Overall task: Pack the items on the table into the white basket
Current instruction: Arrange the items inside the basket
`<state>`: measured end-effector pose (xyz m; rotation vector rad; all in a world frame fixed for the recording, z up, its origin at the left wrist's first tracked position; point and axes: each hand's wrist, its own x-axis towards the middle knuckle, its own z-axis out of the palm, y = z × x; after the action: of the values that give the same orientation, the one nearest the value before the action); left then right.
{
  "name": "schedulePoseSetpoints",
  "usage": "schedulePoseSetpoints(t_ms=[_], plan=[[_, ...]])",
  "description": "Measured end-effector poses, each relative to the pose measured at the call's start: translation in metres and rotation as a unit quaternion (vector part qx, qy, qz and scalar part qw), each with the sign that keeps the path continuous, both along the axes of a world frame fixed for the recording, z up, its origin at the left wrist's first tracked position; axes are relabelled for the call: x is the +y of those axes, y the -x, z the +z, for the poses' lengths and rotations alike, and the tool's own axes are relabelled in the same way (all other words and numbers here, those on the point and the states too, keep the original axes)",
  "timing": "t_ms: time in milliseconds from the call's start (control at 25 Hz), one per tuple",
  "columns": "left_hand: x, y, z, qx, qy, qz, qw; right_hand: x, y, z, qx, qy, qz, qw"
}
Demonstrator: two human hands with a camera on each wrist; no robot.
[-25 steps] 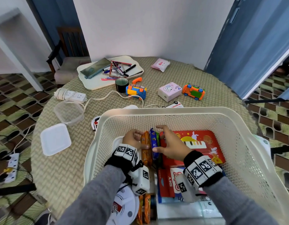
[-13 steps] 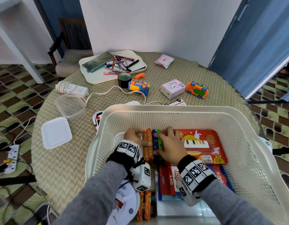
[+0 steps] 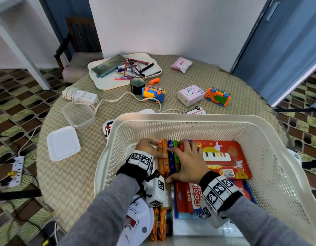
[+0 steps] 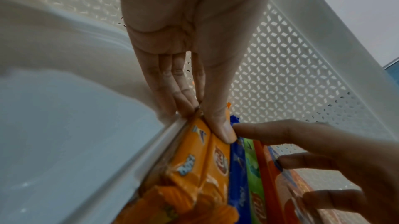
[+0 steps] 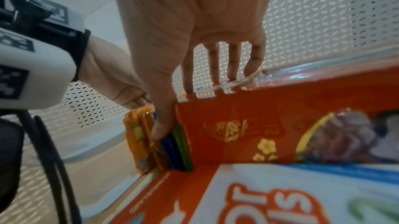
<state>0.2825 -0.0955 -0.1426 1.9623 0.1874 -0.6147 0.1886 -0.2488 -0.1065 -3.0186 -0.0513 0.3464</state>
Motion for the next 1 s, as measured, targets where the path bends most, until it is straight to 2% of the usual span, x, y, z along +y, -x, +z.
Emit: schedulePoseSetpoints(t_ms=[320, 560, 800, 920, 1000], plan=[[-0.002, 0.002, 0.01, 0.011, 0.023, 0.025, 0.999, 0.011, -0.001, -0.013, -0.093, 0.015, -0.045, 0.995], [-0.004, 0.004, 0.016, 0.001, -0.012, 0.039, 0.999, -0.009, -0.007, 0.005, -0.006, 0.009, 0.043, 0.999], [-0.005, 0.006, 0.02, -0.013, -0.022, 0.022, 0.999, -0.01, -0.003, 0.002, -0.04, -0.041, 0.017, 0.998], [-0.007, 0.008, 0.03, -0.037, -0.057, 0.001, 0.998, -0.009, -0.004, 0.007, -0.012, -0.019, 0.03, 0.999], [-0.011, 0.009, 0.041, -0.071, -0.077, -0.001, 0.994, -0.011, -0.006, 0.017, 0.024, -0.056, 0.029, 0.998]])
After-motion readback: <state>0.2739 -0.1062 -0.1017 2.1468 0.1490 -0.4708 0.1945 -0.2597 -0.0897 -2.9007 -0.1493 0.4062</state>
